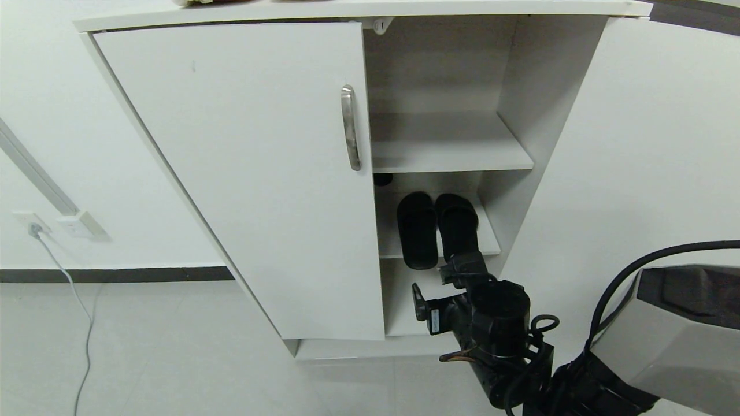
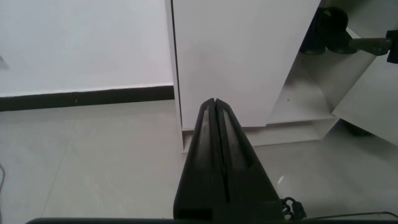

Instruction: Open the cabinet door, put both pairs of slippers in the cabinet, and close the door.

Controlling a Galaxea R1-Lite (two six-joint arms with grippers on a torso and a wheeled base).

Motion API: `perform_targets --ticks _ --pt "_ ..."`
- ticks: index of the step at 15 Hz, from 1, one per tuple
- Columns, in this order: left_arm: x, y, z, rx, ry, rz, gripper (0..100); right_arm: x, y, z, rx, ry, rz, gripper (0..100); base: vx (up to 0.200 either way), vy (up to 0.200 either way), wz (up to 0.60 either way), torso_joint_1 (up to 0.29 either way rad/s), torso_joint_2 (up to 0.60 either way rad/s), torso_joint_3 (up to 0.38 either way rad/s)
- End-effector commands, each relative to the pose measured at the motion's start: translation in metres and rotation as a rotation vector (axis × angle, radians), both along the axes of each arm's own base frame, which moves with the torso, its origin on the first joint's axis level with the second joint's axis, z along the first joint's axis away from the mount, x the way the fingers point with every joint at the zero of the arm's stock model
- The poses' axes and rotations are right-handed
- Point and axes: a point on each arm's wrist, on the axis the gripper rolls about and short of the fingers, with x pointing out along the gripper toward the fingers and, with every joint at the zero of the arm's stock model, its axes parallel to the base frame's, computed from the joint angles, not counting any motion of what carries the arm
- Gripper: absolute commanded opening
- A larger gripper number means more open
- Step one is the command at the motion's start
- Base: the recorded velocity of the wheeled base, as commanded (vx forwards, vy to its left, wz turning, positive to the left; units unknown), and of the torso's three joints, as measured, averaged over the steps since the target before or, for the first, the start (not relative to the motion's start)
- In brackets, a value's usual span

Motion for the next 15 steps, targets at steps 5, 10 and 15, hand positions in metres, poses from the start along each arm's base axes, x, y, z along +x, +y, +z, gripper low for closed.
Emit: perform_targets --ticks 5,10,15 --pt "0.0001 0.0000 0.0000 0.001 0.001 -0.001 0 0.0018 -0.0026 0.0025 0.012 -0.011 -0.004 100 0.000 0.000 0.00 0.002 0.00 0.058" --pt "0.0001 0.0000 0.0000 0.001 0.001 -0.001 0 0.0015 -0.0029 0.0030 0.012 -0.014 -0.005 100 0.000 0.000 0.00 0.002 0.01 0.194" --pt "0.0001 0.0000 0.0000 0.001 0.001 -0.001 0 0.0017 -0.0027 0.0032 0.009 -0.015 -0.006 100 0.000 0.000 0.00 0.001 0.00 0.161"
